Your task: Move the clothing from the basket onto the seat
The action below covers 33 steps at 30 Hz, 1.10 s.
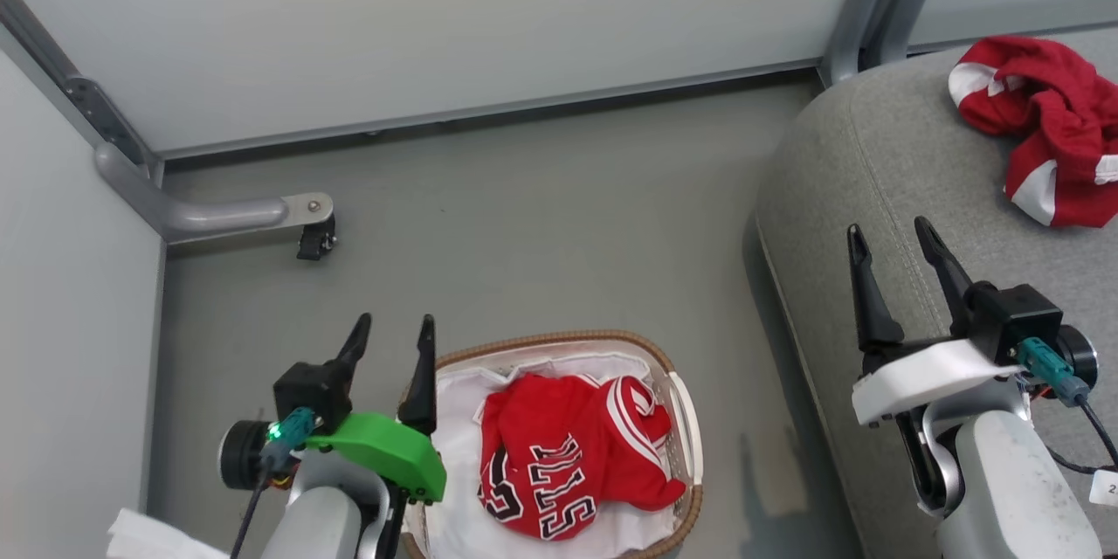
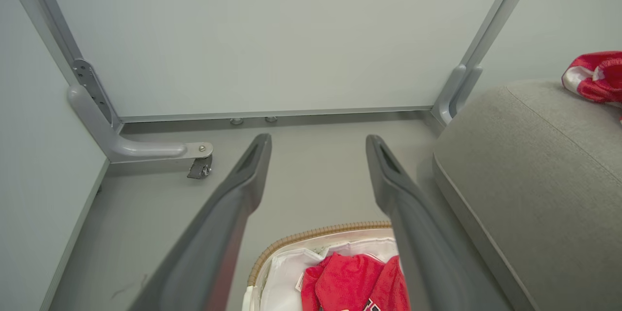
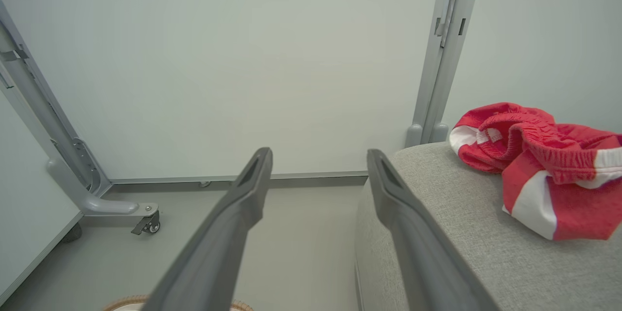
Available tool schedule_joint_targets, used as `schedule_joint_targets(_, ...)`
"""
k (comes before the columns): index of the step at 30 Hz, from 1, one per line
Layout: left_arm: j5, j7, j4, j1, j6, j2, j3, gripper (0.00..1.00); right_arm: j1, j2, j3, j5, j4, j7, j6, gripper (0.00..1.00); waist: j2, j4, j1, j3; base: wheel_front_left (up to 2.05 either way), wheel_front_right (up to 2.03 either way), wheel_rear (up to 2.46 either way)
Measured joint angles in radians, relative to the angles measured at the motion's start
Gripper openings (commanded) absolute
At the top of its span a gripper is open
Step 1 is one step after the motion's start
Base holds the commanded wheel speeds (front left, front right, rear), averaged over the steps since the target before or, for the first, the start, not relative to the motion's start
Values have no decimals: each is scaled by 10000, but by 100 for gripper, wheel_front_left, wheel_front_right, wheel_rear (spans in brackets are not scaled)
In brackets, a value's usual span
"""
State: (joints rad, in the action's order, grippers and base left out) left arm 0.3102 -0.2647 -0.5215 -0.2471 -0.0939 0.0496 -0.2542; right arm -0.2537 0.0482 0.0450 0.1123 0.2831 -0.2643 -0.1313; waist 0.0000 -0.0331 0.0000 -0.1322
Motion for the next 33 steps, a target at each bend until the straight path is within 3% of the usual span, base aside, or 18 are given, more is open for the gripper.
schedule_joint_targets(8,399,293,-2905,-2098,-180,-15,-2178,100,-1077,4,138,-2,-209,0,0,100,0,-322,0,-1245,0,0,0)
schedule_joint_targets(14,568,713,-4144,-3142,-293,-29,-3904,100,-1912,6,15,253,-451,0,0,100,0,-658,1,-2420,0,0,0)
schedule_joint_targets(22,669,951,-5258,-4272,-334,-36,-4995,100,-3076,15,-416,830,-596,0,0,100,0,-1283,1,-4175,0,0,0)
schedule_joint_targets(33,773,828,-6149,-4868,-341,-40,-5739,100,-3777,15,-1160,1348,-825,0,0,100,0,-2377,2,-6031,0,0,0)
